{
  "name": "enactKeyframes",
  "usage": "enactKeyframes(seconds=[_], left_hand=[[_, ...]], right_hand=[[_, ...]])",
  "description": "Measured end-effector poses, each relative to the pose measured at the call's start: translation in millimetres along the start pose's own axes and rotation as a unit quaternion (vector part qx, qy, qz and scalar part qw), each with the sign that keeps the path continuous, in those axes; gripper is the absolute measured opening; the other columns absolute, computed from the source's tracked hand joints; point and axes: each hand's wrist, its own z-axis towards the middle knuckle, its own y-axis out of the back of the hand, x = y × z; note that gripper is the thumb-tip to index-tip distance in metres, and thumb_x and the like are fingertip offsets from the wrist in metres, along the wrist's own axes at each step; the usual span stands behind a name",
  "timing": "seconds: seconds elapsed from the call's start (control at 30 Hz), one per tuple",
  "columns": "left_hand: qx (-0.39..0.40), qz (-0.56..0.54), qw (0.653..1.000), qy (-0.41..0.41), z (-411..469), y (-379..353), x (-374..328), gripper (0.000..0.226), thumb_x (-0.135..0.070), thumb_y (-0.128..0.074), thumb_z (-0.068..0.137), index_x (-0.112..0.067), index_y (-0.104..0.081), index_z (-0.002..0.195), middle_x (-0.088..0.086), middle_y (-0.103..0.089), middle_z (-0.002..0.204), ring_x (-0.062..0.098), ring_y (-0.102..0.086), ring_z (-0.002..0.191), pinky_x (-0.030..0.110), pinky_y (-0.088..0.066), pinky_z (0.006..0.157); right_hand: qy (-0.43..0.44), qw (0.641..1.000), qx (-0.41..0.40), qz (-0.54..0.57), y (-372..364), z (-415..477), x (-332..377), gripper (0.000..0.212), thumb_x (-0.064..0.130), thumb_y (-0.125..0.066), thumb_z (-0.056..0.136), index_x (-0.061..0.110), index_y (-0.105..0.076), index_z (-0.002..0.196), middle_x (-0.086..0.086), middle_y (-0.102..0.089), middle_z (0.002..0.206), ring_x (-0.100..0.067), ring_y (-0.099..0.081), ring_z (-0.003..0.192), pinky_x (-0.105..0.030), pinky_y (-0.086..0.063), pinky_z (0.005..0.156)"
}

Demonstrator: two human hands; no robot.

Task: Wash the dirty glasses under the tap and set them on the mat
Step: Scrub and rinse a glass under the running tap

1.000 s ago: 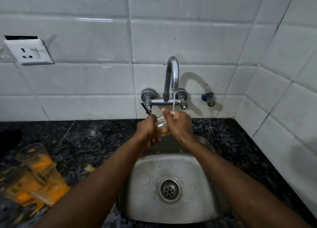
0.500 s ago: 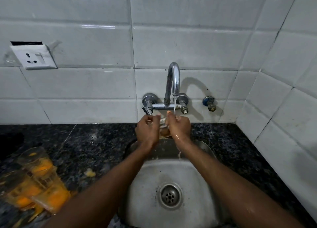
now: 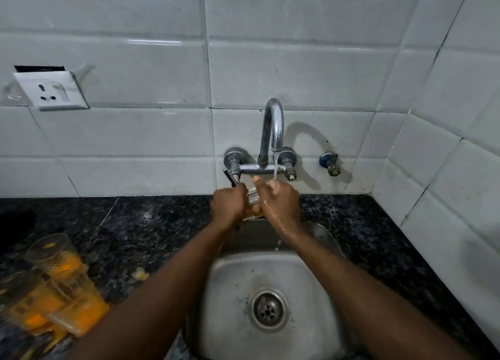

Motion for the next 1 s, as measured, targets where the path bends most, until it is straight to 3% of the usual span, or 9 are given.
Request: enactKeyframes(seconds=[0.07, 0.23, 0.3, 0.37, 0.43, 0.57, 0.67, 0.87, 1.0], left_hand=[[0.103, -0.053, 0.983, 0.141, 0, 3, -6, 0.034, -0.037, -0.046, 0.095, -0.008, -0.063, 0.091, 0.012, -0.067, 0.078, 0.023, -0.057, 0.056, 0.025, -0.043, 0.047], [-0.119, 0.054, 0.972, -0.197, -16, -8, 10, 0.029, -0.041, -0.06, 0.093, -0.013, -0.067, 0.089, 0.001, -0.068, 0.08, 0.017, -0.065, 0.074, 0.027, -0.047, 0.063], [-0.087, 0.078, 0.989, -0.095, -4, -7, 7, 0.036, -0.045, -0.058, 0.09, -0.013, -0.07, 0.081, 0.004, -0.07, 0.079, 0.022, -0.068, 0.076, 0.031, -0.055, 0.069], [-0.048, 0.086, 0.995, 0.015, 4, -3, 7, 0.042, -0.048, -0.055, 0.087, -0.011, -0.07, 0.075, 0.009, -0.072, 0.078, 0.029, -0.07, 0.075, 0.041, -0.061, 0.073], [-0.045, 0.088, 0.995, 0.01, 4, -2, 4, 0.044, -0.045, -0.053, 0.092, -0.01, -0.067, 0.07, 0.01, -0.07, 0.073, 0.03, -0.07, 0.071, 0.044, -0.061, 0.073], [-0.045, 0.111, 0.992, 0.025, 7, -1, -2, 0.041, -0.043, -0.05, 0.089, -0.011, -0.066, 0.07, 0.012, -0.071, 0.083, 0.03, -0.068, 0.078, 0.037, -0.058, 0.075], [-0.011, 0.061, 0.997, 0.04, 3, -8, -6, 0.04, -0.043, -0.048, 0.094, -0.008, -0.068, 0.089, 0.013, -0.072, 0.088, 0.028, -0.069, 0.074, 0.037, -0.06, 0.07], [-0.041, 0.05, 0.945, -0.321, -14, 3, 14, 0.015, -0.023, -0.058, 0.098, -0.015, -0.065, 0.088, -0.003, -0.066, 0.077, 0.002, -0.06, 0.068, 0.009, -0.043, 0.059], [-0.043, 0.107, 0.993, -0.029, 1, -10, 3, 0.034, -0.034, -0.049, 0.099, -0.016, -0.067, 0.077, 0.008, -0.07, 0.083, 0.022, -0.067, 0.074, 0.036, -0.059, 0.072]], right_hand=[[0.051, 0.998, 0.008, -0.046, 2, 0, -4, 0.045, 0.056, -0.049, 0.092, 0.023, -0.057, 0.063, -0.002, -0.064, 0.057, -0.017, -0.067, 0.053, -0.034, -0.054, 0.051], [-0.152, 0.979, -0.013, 0.137, 2, 7, 5, 0.035, 0.03, -0.057, 0.095, 0.005, -0.066, 0.073, -0.004, -0.063, 0.062, -0.02, -0.059, 0.055, -0.029, -0.048, 0.058], [-0.161, 0.981, 0.076, 0.078, 6, 9, 4, 0.039, 0.039, -0.055, 0.096, 0.004, -0.069, 0.088, -0.005, -0.071, 0.072, -0.02, -0.067, 0.061, -0.028, -0.056, 0.066], [-0.11, 0.98, 0.137, -0.098, 15, 10, 4, 0.045, 0.054, -0.052, 0.094, 0.012, -0.068, 0.093, -0.003, -0.072, 0.078, -0.017, -0.069, 0.066, -0.027, -0.056, 0.068], [-0.018, 0.954, 0.118, -0.275, 24, 10, 3, 0.057, 0.069, -0.049, 0.087, 0.017, -0.063, 0.106, 0.0, -0.071, 0.092, -0.016, -0.068, 0.078, -0.032, -0.056, 0.075], [0.092, 0.887, 0.271, -0.362, 39, 9, 5, 0.095, 0.054, -0.074, 0.075, 0.022, -0.023, 0.149, -0.012, -0.031, 0.153, -0.032, -0.033, 0.139, -0.051, -0.037, 0.111], [0.254, 0.812, 0.211, -0.481, 37, 13, 13, 0.068, 0.038, -0.076, 0.075, 0.024, -0.043, 0.133, -0.005, -0.054, 0.134, -0.026, -0.051, 0.119, -0.042, -0.047, 0.098], [0.178, 0.822, 0.304, -0.448, 41, 33, 29, 0.06, 0.049, -0.082, 0.062, 0.024, -0.058, 0.111, 0.004, -0.066, 0.101, -0.018, -0.061, 0.091, -0.033, -0.052, 0.08], [0.306, 0.737, 0.227, -0.559, 24, 22, 22, 0.063, 0.044, -0.075, 0.075, 0.017, -0.048, 0.126, -0.005, -0.063, 0.114, -0.024, -0.06, 0.1, -0.037, -0.048, 0.087]])
